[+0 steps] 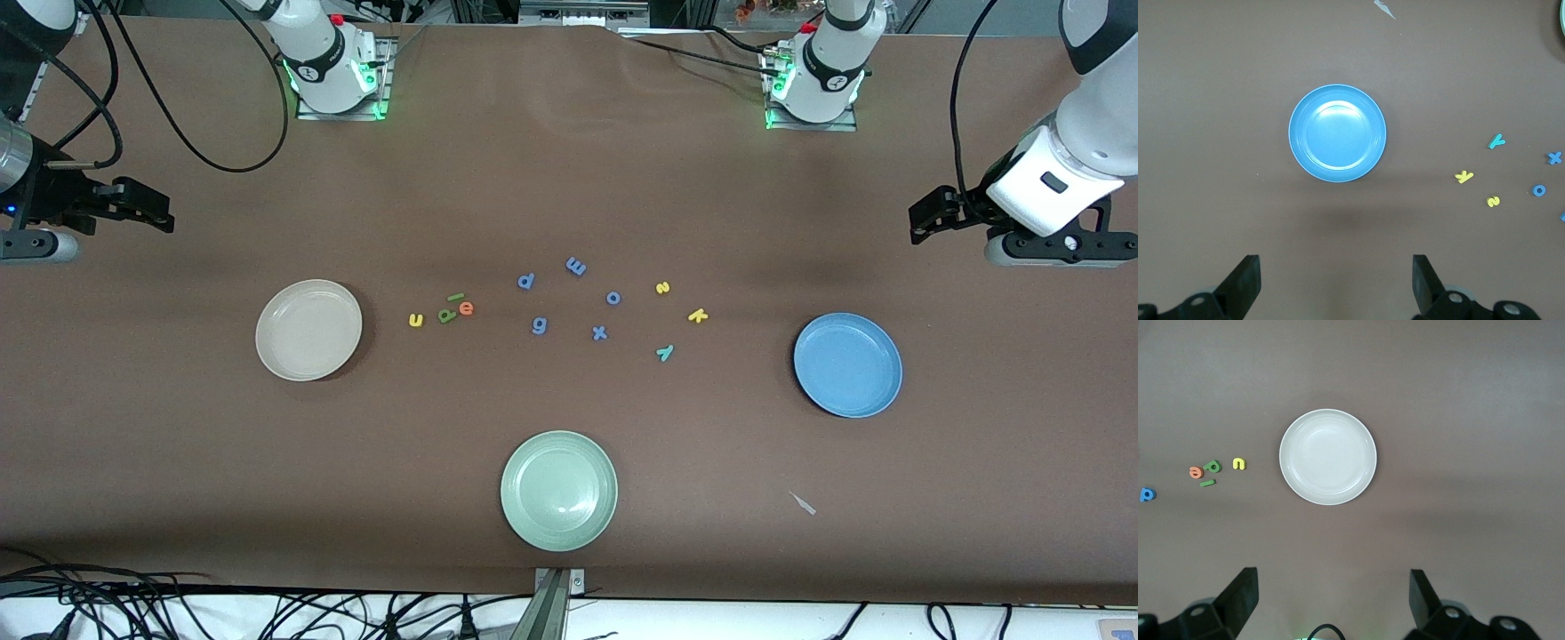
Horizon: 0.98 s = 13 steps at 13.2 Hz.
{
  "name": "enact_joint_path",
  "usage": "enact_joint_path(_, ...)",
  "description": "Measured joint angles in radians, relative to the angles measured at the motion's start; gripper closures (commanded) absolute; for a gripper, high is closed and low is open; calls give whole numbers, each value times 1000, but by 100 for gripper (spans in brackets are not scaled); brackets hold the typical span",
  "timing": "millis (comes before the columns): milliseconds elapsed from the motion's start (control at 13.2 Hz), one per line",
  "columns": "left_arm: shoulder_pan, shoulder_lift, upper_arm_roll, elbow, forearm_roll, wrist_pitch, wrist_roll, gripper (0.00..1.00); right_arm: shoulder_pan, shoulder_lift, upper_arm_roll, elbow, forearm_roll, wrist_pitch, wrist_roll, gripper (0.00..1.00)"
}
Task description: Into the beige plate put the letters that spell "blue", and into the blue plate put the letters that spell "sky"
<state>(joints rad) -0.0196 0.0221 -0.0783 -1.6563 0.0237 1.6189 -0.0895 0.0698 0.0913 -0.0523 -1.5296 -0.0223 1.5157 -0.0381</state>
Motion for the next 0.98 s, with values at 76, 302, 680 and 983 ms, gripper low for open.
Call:
enact_joint_path(76,0,1,0,0,-7,0,1,0,0,0,0,0,0,0,0,0)
enact_joint_path(302,-1,24,0,0,-29,0,39,0,0,0,0,0,0,0,0,0)
enact_joint_path(680,-39,99,-3,22,-30,3,110,0,0,0,0,0,0,0,0,0)
enact_joint_path(983,-166,252,-7,81,-30,32,116,0,0,1,0,0,0,0,0,0)
